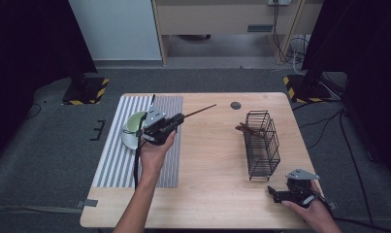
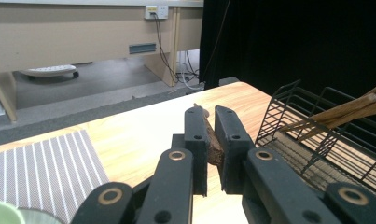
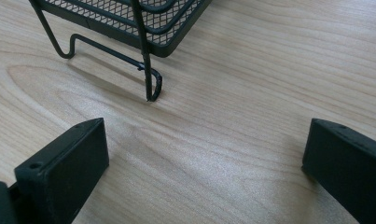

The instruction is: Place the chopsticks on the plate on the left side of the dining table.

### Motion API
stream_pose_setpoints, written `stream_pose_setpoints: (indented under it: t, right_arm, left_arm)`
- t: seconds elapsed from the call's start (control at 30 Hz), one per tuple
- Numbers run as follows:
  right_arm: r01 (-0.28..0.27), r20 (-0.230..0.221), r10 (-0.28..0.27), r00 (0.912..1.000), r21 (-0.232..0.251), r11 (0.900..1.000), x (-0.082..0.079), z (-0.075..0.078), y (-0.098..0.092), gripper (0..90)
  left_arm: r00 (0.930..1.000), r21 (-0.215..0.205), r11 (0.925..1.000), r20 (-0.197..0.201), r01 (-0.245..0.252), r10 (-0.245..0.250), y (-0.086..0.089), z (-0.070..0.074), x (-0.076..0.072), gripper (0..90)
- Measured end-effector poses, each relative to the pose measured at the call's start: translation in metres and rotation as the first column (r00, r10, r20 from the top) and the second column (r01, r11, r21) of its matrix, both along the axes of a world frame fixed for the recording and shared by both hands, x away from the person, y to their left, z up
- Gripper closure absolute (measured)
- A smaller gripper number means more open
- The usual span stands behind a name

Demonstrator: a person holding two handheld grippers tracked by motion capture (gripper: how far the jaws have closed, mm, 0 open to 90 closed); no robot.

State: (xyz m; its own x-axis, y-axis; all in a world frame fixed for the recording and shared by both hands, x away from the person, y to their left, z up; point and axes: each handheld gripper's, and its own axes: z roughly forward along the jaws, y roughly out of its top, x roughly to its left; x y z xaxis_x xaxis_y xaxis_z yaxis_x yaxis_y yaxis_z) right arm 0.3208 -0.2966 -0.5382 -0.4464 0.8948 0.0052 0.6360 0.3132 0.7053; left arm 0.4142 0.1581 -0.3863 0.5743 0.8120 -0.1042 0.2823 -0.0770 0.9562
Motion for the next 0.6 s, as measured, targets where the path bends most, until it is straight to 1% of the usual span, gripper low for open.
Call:
stream_pose_setpoints:
  t: [0.27, 0.4, 0.47, 0.53, 0.6]
  right_arm:
    - [0.0, 0.0, 0.0, 1.0, 0.0, 1.0, 0.0, 0.0, 0.0, 0.4]
    - [0.0, 0.0, 0.0, 1.0, 0.0, 1.0, 0.0, 0.0, 0.0, 0.4]
    - [0.0, 0.0, 0.0, 1.0, 0.0, 1.0, 0.0, 0.0, 0.0, 0.4]
    - [0.0, 0.0, 0.0, 1.0, 0.0, 1.0, 0.0, 0.0, 0.0, 0.4]
    - [0.0, 0.0, 0.0, 1.0, 0.0, 1.0, 0.0, 0.0, 0.0, 0.4]
  left_arm:
    - [0.9992, -0.009, 0.9994, -0.021, -0.034, 0.034, 0.017, -0.018, -0.008, 83.7]
    - [0.9981, -0.022, 0.9984, -0.033, -0.052, 0.051, 0.027, -0.028, -0.014, 83.8]
    - [0.9971, -0.043, 0.9969, -0.041, -0.065, 0.064, 0.032, -0.031, -0.017, 83.8]
    - [0.9954, -0.086, 0.9928, -0.055, -0.083, 0.078, 0.037, -0.035, -0.019, 83.8]
    - [0.9932, -0.106, 0.9889, -0.063, -0.104, 0.097, 0.042, -0.039, -0.021, 83.8]
